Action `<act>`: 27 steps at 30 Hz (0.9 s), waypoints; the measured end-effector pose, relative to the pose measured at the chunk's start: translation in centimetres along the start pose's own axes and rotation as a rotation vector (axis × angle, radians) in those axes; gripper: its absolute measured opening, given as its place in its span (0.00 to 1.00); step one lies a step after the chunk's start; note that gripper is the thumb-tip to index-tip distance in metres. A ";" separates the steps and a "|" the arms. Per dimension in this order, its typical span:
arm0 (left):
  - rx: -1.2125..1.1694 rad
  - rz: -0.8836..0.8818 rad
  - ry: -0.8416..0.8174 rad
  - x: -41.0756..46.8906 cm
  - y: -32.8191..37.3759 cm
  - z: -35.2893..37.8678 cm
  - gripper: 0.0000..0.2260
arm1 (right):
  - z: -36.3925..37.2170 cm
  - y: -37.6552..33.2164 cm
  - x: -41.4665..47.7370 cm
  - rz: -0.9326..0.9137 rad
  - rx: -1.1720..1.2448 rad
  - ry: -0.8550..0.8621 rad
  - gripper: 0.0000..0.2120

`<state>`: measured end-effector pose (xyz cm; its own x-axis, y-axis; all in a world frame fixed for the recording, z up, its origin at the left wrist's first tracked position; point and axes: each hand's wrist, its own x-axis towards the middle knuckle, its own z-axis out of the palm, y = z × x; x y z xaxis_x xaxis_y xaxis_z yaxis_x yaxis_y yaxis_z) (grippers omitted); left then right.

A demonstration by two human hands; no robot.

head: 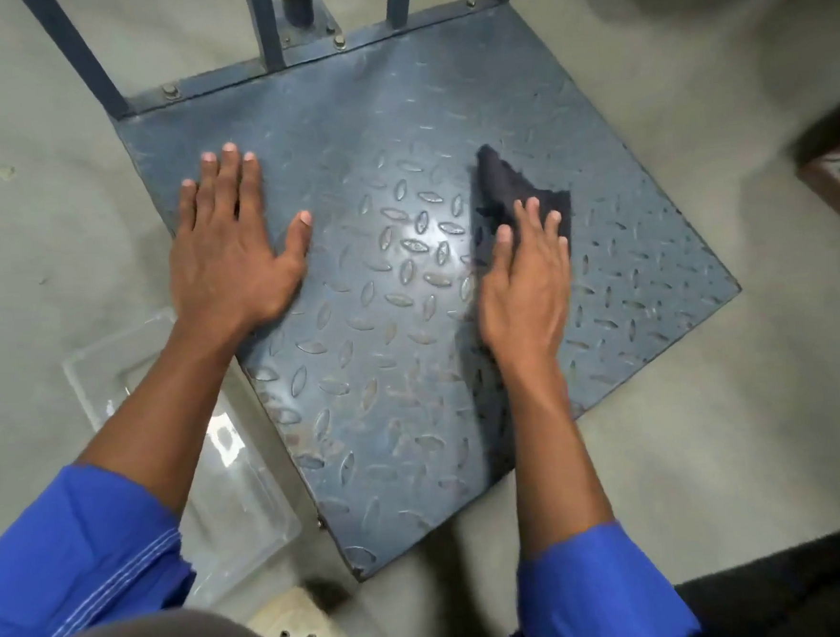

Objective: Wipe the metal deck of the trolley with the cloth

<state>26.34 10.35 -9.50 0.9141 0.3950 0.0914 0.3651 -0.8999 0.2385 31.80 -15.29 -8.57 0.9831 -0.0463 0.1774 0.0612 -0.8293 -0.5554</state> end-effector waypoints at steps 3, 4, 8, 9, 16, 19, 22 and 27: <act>0.022 -0.011 0.003 -0.3 0.1 0.0 0.37 | -3.3 4.4 -2.1 0.211 -0.058 0.093 0.25; 0.024 -0.010 0.003 -0.4 0.2 0.1 0.37 | -3.5 4.8 -2.6 0.227 -0.091 0.080 0.25; 0.010 -0.028 0.007 -1.1 0.7 0.0 0.36 | -1.9 1.8 -4.2 0.041 -0.065 -0.075 0.28; 0.010 -0.037 0.002 -1.3 0.8 0.1 0.36 | -1.3 0.5 -4.4 -0.015 -0.026 -0.122 0.27; -0.017 -0.065 0.007 -1.9 1.6 -0.2 0.34 | 4.2 -7.8 2.0 -0.248 0.057 -0.339 0.23; -0.014 -0.060 0.012 -1.8 1.4 0.0 0.34 | 6.3 -9.9 6.1 -0.313 -0.001 -0.367 0.24; -0.006 -0.060 0.028 -1.6 1.3 0.1 0.34 | 8.0 -11.8 9.0 -0.332 -0.072 -0.352 0.25; 0.026 -0.065 0.046 -1.0 1.3 0.5 0.35 | 9.6 -13.5 9.1 -0.434 -0.165 -0.345 0.25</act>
<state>26.02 8.73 -9.72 0.8795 0.4601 0.1215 0.4282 -0.8765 0.2200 41.54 0.88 -7.26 0.8751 0.4788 0.0704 0.4709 -0.8091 -0.3515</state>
